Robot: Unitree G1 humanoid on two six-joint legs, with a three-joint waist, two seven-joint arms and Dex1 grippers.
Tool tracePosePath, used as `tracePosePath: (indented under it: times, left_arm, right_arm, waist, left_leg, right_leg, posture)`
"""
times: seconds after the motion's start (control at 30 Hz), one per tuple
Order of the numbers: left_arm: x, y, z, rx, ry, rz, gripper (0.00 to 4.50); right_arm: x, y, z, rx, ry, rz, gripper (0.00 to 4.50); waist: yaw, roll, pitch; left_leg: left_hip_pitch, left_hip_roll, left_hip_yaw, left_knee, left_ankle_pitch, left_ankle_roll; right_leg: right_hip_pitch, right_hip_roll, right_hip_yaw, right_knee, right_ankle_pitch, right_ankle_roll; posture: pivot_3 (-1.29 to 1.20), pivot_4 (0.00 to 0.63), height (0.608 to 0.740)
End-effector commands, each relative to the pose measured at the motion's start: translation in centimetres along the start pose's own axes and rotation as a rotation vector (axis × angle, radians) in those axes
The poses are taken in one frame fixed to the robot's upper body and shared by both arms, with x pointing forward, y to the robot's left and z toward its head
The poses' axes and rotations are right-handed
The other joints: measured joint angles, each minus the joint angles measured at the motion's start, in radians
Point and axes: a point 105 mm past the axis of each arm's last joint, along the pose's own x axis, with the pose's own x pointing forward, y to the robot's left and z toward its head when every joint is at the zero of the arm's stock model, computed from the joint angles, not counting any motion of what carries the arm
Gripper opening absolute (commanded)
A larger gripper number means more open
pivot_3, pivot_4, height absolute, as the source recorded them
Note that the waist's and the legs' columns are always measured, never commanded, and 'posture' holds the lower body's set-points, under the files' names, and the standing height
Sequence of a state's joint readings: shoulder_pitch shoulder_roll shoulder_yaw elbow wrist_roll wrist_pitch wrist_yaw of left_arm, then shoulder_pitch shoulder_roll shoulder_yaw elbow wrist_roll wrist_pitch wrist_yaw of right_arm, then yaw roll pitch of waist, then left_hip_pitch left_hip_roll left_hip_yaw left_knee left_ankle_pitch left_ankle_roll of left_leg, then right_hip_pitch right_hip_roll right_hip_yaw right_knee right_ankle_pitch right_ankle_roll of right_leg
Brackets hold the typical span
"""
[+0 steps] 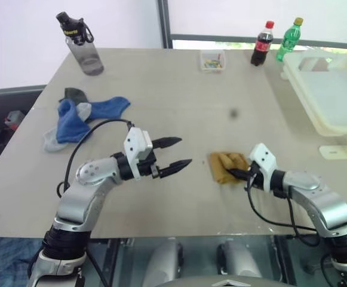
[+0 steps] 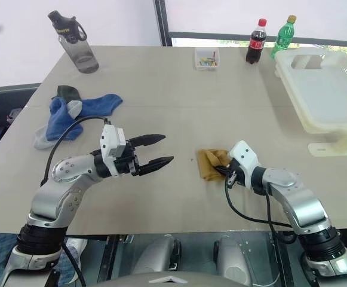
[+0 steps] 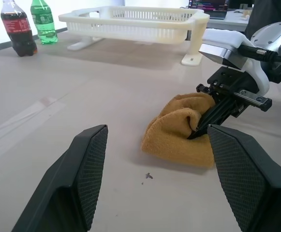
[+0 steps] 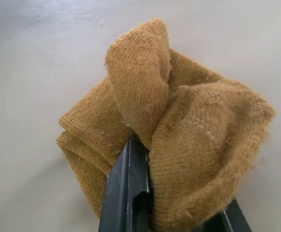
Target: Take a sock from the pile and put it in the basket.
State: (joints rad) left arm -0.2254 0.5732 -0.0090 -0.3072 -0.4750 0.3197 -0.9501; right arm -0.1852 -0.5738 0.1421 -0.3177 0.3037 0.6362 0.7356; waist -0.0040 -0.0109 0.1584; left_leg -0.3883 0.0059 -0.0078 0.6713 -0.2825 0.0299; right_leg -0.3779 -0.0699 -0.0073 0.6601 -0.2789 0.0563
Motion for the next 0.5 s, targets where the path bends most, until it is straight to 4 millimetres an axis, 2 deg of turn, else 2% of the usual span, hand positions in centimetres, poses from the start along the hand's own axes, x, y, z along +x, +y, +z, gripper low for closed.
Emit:
tracePosePath:
  times: [0.03,0.33,0.5]
  left_arm:
    - [0.1,-0.5,1.3,0.044,-0.042,-0.01,3.52]
    - [-0.1,-0.4,1.3,0.048,-0.04,0.003,3.52]
    - [-0.3,-0.4,1.4,0.049,-0.042,0.007,3.52]
  right_arm:
    - [-0.8,-0.4,0.2,0.01,-0.013,-0.022,0.03]
    - [-1.3,-0.5,2.0,0.026,-0.078,-0.004,0.03]
    - [-2.8,-1.8,5.0,0.093,-0.177,-0.02,0.03]
  waist:
    - [0.001,0.0,0.0]
    - [-0.002,0.0,0.001]
    - [-0.003,0.002,0.003]
  left_leg:
    - [0.0,0.0,0.0,0.0,0.0,0.0]
    - [-0.001,0.0,0.0,0.0,0.0,0.0]
    - [-0.002,0.0,-0.001,0.0,0.0,0.0]
  right_leg:
    - [0.0,0.0,0.0,0.0,0.0,0.0]
    - [-0.001,0.0,0.0,0.0,0.0,0.0]
    - [-0.001,0.0,-0.001,0.0,0.0,0.0]
  posture:
    - [0.0,0.15,0.74]
    - [0.0,0.15,0.74]
    - [0.0,0.15,0.74]
